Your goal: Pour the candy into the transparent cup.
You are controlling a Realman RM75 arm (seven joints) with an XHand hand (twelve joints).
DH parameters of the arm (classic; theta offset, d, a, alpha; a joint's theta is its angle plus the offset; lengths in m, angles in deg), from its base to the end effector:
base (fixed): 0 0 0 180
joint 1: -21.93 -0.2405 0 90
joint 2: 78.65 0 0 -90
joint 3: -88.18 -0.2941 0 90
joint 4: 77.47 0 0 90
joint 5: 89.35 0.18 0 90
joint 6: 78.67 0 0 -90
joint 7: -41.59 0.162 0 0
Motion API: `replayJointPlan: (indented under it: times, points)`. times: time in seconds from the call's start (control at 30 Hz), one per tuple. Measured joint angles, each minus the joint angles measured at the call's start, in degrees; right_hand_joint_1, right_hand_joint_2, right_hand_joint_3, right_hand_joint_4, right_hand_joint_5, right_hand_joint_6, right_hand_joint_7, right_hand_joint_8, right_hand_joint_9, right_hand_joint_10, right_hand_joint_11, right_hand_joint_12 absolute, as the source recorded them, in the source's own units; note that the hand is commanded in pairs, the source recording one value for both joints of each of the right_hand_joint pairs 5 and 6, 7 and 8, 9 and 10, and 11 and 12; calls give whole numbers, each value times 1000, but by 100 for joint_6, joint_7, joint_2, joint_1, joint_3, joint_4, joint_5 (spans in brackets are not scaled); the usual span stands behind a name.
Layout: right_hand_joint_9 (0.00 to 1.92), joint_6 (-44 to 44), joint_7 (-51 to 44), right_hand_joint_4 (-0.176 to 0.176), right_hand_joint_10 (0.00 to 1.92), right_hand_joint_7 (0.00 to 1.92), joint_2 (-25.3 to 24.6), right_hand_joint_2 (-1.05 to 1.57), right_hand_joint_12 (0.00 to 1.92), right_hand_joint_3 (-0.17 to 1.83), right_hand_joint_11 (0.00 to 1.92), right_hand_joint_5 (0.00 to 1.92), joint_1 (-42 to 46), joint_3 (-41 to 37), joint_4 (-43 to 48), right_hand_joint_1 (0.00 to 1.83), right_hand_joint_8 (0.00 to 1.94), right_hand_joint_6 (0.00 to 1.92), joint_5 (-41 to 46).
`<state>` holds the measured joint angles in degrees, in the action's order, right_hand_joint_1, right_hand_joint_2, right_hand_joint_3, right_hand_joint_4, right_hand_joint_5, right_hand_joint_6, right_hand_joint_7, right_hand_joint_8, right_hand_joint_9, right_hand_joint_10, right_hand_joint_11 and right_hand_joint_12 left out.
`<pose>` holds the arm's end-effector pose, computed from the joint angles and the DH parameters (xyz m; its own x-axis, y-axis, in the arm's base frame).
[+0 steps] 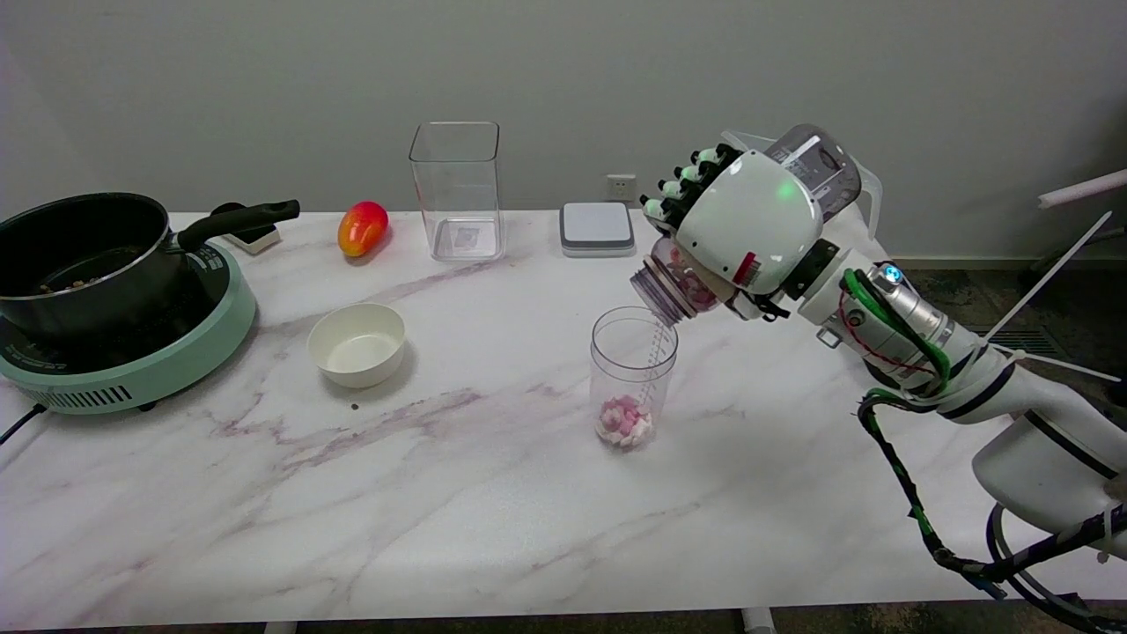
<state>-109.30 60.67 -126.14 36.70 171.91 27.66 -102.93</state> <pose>-0.1605 -0.2553 0.3395 0.7189 0.5353 -0.4435 0.6308 -0.2342 0.7398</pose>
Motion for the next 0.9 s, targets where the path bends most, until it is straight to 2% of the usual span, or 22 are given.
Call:
replayJointPlan:
  times: [0.9]
  points:
    - [1475,-188,215,0,1475,1549,14,787,1240,556,1240,1489,-39,-149,-145,1546,1549,1489,-450]
